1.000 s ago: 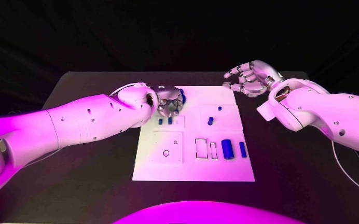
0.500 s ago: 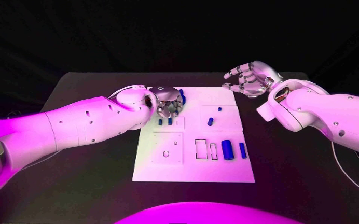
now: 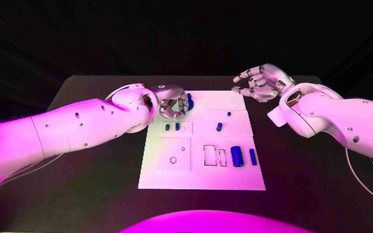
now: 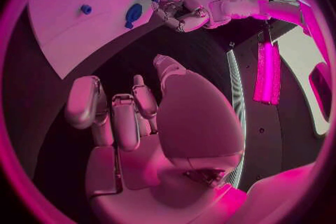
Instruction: Assemble the parts on the task board
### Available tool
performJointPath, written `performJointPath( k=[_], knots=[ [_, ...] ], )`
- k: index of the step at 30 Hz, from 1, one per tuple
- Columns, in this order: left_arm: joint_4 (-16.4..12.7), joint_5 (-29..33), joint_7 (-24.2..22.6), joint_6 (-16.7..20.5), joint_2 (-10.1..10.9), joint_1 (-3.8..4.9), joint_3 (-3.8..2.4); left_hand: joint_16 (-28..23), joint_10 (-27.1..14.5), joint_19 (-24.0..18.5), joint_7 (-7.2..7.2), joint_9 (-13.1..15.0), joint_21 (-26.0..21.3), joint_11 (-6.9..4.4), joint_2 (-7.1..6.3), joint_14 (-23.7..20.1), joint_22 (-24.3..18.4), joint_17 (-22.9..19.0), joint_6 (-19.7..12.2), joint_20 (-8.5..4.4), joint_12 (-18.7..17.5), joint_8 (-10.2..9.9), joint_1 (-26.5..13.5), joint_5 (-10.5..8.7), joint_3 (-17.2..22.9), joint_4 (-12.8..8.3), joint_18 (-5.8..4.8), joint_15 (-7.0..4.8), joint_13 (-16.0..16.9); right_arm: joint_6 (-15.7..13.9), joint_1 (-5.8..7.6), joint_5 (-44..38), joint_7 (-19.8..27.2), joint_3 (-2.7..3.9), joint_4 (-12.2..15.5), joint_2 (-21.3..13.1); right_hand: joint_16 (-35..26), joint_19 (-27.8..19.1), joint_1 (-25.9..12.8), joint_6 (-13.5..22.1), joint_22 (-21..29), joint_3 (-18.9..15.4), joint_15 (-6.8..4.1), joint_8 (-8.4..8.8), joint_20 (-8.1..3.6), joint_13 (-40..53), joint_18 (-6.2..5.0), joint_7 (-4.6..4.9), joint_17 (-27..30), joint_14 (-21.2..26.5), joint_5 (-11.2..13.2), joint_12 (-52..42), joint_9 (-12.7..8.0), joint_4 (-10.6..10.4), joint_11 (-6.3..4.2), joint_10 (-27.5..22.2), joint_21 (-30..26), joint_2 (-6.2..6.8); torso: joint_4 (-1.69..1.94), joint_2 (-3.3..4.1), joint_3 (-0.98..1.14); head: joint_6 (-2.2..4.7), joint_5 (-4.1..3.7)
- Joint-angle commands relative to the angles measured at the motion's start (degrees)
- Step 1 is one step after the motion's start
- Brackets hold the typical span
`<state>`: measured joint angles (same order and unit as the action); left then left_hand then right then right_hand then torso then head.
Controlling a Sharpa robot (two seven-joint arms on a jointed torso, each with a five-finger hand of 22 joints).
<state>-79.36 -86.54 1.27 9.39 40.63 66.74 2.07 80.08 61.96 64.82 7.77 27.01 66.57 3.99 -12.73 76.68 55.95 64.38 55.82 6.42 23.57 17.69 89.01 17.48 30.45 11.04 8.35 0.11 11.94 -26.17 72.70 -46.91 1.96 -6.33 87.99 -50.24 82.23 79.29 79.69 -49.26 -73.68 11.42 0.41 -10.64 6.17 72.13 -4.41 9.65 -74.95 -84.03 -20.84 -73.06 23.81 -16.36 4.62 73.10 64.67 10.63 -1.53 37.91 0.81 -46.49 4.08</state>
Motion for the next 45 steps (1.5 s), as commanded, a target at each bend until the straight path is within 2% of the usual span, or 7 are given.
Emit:
performJointPath(
  k=[1,9,13,23,32,40,45],
  knots=[
    [-0.54,2.04,-0.29,-0.34,0.66,0.03,-0.15,0.36,0.39,0.57,0.08,-0.05,0.24,0.07,-0.10,0.35,0.08,-0.07,0.49,-0.03,-0.34,-0.20,-0.41,0.11,0.01,-0.40,-0.41,0.19,0.10,0.10,-0.02,0.00,0.62,0.02,0.08,-0.06,-0.30,-0.36,-0.05,0.13,0.05,0.32,-0.27,-0.33,-0.12,-0.04,-1.01,-0.15,-2.69,-2.45,-0.38,0.13,-0.04,-0.06,-0.03,-0.06,-0.24,0.19,0.08,0.00,0.05,0.00,0.03],
    [0.18,2.18,0.08,-1.64,1.69,0.01,-0.23,0.33,0.50,0.48,0.07,-0.06,0.21,0.06,-0.20,0.31,0.01,-0.21,0.55,-0.01,-0.53,-0.27,-0.58,0.08,0.02,-0.44,-0.39,0.20,0.10,0.09,-0.02,0.00,0.60,0.02,0.06,-0.13,-0.30,-0.36,-0.05,0.13,0.05,0.32,-0.27,-0.33,-0.12,-0.04,-1.01,-0.15,-2.69,-2.45,-0.38,0.13,-0.04,-0.06,-0.03,-0.06,-0.24,0.19,0.05,0.01,0.06,-0.16,0.10],
    [0.82,2.11,0.10,-1.87,1.66,-0.01,-0.11,0.33,0.50,0.48,0.07,-0.06,0.21,0.06,-0.20,0.31,0.01,-0.21,0.55,-0.01,-0.53,-0.27,-0.58,0.08,0.02,-0.44,-0.39,0.20,0.10,0.09,-0.02,0.00,0.60,0.02,0.09,-0.15,-0.30,-0.36,-0.05,0.13,0.05,0.32,-0.27,-0.33,-0.12,-0.04,-1.01,-0.15,-2.69,-2.45,-0.38,0.13,-0.04,-0.06,-0.03,-0.06,-0.24,0.19,0.01,0.05,0.00,-0.14,0.09],
    [1.52,2.07,0.07,-2.72,1.60,-0.05,0.06,0.27,0.59,0.43,0.04,-0.08,0.21,0.04,-0.21,0.24,0.01,-0.38,0.59,-0.01,-0.73,-0.36,-0.55,0.08,0.13,-0.61,-0.37,0.18,0.09,0.07,-0.02,0.00,0.58,0.02,0.14,-0.19,-0.30,-0.36,-0.05,0.13,0.05,0.32,-0.27,-0.33,-0.12,-0.04,-1.01,-0.15,-2.69,-2.45,-0.38,0.13,-0.04,-0.06,-0.03,-0.06,-0.24,0.19,-0.07,0.03,0.02,-0.27,0.11],
    [1.77,2.05,-0.04,-3.39,1.57,-0.05,0.21,0.24,0.61,0.36,0.04,-0.08,0.15,0.04,-0.24,0.20,-0.06,-0.45,0.59,-0.01,-0.76,-0.37,-0.56,0.07,0.14,-0.63,-0.36,0.18,0.09,0.04,-0.02,-0.01,0.56,0.02,0.18,-0.19,-0.30,-0.36,-0.05,0.13,0.05,0.32,-0.27,-0.33,-0.12,-0.04,-1.01,-0.15,-2.69,-2.45,-0.38,0.13,-0.04,-0.06,-0.03,-0.06,-0.24,0.19,0.07,0.01,0.02,-0.40,0.11],
    [2.13,1.89,0.00,-4.11,1.27,-0.05,0.41,0.22,0.66,0.32,0.04,-0.08,0.14,0.03,-0.27,0.18,-0.08,-0.51,0.61,-0.01,-0.84,-0.41,-0.58,0.05,0.16,-0.69,-0.35,0.18,0.09,0.04,-0.02,-0.01,0.56,0.02,0.17,-0.17,-0.30,-0.36,-0.05,0.13,0.05,0.32,-0.27,-0.33,-0.12,-0.04,-1.01,-0.15,-2.69,-2.45,-0.38,0.13,-0.04,-0.06,-0.03,-0.06,-0.24,0.19,-0.09,0.01,0.02,-0.40,0.22],
    [2.42,1.66,-0.03,-4.50,1.18,-0.05,0.51,0.16,0.72,0.27,0.04,-0.08,0.12,0.02,-0.25,0.10,-0.10,-0.65,0.66,-0.01,-0.92,-0.43,-0.58,0.02,0.20,-0.75,-0.34,0.17,0.10,0.05,-0.02,-0.01,0.55,0.02,0.17,-0.20,-0.30,-0.36,-0.05,0.13,0.05,0.32,-0.27,-0.33,-0.12,-0.04,-1.01,-0.15,-2.69,-2.45,-0.38,0.13,-0.04,-0.06,-0.03,-0.06,-0.24,0.19,0.05,0.05,0.02,-0.43,0.07]
  ],
)
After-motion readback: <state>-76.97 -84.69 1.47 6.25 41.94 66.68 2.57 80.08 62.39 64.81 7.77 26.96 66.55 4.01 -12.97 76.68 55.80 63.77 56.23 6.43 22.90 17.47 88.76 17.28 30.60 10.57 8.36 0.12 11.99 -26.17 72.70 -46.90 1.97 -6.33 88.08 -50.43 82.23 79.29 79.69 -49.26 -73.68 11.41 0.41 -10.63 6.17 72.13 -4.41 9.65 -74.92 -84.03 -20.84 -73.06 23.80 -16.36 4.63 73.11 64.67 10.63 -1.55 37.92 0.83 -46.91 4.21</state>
